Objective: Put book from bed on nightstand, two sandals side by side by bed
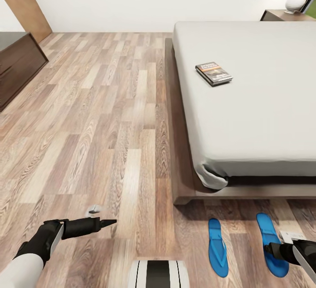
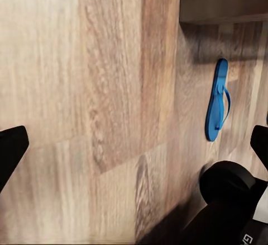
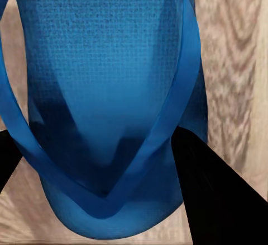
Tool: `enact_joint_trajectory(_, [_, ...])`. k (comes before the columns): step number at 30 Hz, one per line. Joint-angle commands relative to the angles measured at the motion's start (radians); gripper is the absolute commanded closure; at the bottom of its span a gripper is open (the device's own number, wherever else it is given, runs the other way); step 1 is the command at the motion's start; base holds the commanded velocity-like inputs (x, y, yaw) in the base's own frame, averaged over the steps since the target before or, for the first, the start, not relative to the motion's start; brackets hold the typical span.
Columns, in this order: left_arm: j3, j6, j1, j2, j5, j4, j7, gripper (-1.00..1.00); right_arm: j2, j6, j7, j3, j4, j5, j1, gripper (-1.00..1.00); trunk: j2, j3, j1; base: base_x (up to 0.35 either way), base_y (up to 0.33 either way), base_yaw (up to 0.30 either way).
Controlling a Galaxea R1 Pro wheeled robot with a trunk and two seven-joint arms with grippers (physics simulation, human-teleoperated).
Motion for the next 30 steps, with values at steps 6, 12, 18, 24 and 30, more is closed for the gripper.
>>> enact_joint_trajectory(6, [0.007,0.010,-0.001,-0.001,-0.007,-0.001,-0.008,-1.00,0.003,0.007,0.000,-0.002,-0.002,-0.002,0.000,1.00,0.000,-0.001,0.000,0.000,0.285,0.000])
enact_joint_trajectory(12, [0.006,0.009,-0.001,-0.001,-0.007,-0.001,-0.009,-1.00,0.024,0.007,0.000,-0.002,-0.002,-0.001,0.000,1.00,0.000,-0.001,0.000,0.000,0.203,0.000])
enact_joint_trajectory(18, [0.005,0.010,-0.001,-0.010,-0.009,-0.001,-0.009,-1.00,0.025,0.008,0.004,-0.006,-0.003,-0.002,0.000,1.00,0.000,-0.001,0.000,0.000,0.019,0.000])
enact_joint_trajectory(24, [0.004,0.012,-0.001,-0.012,-0.010,-0.001,-0.009,-1.00,0.024,0.009,0.005,-0.007,-0.003,-0.002,0.000,1.00,-0.002,-0.024,0.003,0.000,0.001,0.000])
enact_joint_trajectory(30, [0.005,0.012,-0.001,-0.015,-0.010,-0.001,-0.009,-1.00,0.025,0.009,0.004,-0.007,-0.003,-0.002,0.000,1.00,-0.003,-0.047,0.005,0.000,0.000,0.000])
